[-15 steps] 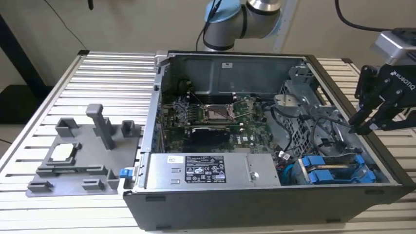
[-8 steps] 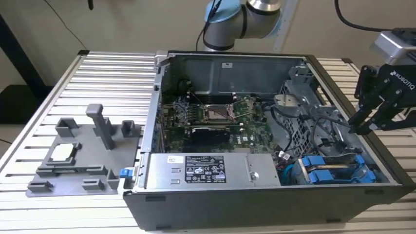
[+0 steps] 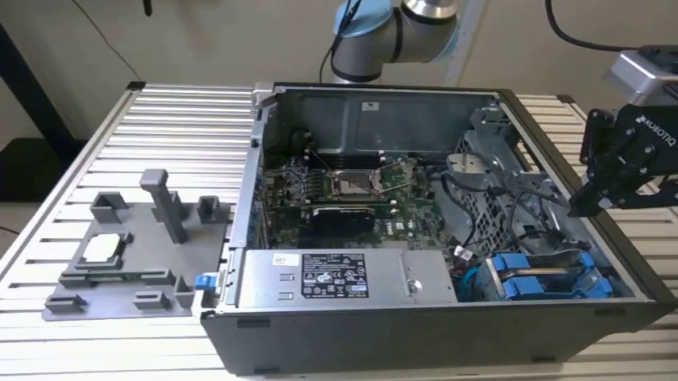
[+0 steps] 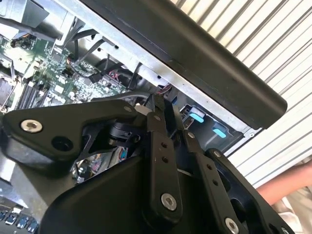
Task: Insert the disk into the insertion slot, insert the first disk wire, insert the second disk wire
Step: 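Insert the first disk wire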
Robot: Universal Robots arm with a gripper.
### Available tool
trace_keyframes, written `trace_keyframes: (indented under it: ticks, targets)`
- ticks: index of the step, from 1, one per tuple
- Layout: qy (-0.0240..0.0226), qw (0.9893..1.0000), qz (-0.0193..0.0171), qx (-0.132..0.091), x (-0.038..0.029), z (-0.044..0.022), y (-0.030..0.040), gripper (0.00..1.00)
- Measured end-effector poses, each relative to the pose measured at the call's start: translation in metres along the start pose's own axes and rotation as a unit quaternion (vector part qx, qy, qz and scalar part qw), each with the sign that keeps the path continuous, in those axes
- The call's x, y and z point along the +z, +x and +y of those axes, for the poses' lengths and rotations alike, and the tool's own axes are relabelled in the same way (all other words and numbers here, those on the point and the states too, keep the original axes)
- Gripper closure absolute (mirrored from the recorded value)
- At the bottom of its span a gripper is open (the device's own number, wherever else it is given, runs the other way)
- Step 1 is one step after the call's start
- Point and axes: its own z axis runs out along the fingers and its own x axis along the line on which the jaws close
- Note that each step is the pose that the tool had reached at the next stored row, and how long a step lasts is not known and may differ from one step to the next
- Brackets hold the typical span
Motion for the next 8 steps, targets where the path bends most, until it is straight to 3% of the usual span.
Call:
trace_keyframes:
  ticks: [3,8]
  targets:
    - [0.0001,1.0000,0.0000,0.000,0.0003,0.0056,0.0007,0.81]
    - [0.0045,1.0000,-0.0014,0.000,0.0017,0.0260,0.0035,0.81]
